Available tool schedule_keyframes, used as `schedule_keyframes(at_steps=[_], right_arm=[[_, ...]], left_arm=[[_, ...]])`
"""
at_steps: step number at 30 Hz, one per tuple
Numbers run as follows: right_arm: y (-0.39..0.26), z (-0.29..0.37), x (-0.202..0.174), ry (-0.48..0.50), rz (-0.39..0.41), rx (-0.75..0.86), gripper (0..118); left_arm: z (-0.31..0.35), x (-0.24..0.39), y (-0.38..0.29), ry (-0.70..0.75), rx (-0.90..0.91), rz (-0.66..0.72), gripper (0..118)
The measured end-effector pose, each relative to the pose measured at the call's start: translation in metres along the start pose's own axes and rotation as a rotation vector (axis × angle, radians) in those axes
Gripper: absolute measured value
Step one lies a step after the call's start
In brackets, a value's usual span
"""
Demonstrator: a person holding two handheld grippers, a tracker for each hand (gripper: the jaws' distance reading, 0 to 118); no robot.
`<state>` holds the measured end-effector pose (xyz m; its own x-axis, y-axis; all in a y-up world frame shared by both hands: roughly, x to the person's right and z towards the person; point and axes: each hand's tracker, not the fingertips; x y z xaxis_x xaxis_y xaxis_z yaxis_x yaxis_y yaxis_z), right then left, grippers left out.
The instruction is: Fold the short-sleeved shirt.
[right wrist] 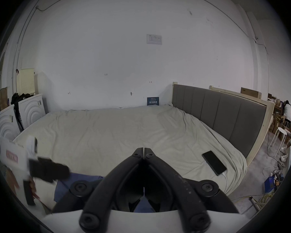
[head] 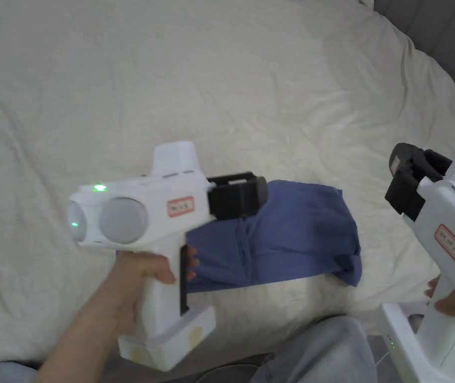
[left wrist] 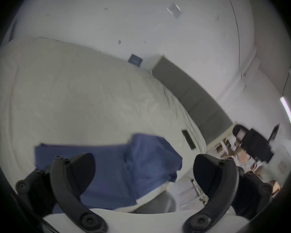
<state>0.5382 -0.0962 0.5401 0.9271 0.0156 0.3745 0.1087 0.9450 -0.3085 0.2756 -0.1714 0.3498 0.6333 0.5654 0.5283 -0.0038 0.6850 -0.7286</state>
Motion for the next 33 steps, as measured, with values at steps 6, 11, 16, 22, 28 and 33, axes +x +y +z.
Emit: schedule_keyframes(at_steps=[6,11,16,22,28,33], right_arm=[[0.005,-0.006,-0.011,0.017,-0.005,0.004,1],[0.004,-0.01,-0.017,0.033,0.01,-0.02,1],[0.0,-0.016,-0.023,0.024,0.014,-0.052,1],[-0.001,-0.018,-0.028,0.01,0.04,-0.079,1],[0.0,-0.02,-0.033,0.009,0.055,-0.088,1],[0.0,-0.019,-0.037,0.017,0.076,-0.094,1]], left_arm=[[0.04,-0.095,0.012,-0.056,-0.037,0.125,118],[0.046,-0.162,-0.017,-0.013,-0.156,0.315,118],[0.038,-0.194,-0.044,-0.097,-0.228,0.448,118],[0.022,-0.197,-0.057,-0.224,-0.215,0.572,116],[0.0,-0.19,-0.059,-0.06,-0.265,0.549,14],[0.003,-0.183,-0.058,0.0,-0.252,0.619,11]])
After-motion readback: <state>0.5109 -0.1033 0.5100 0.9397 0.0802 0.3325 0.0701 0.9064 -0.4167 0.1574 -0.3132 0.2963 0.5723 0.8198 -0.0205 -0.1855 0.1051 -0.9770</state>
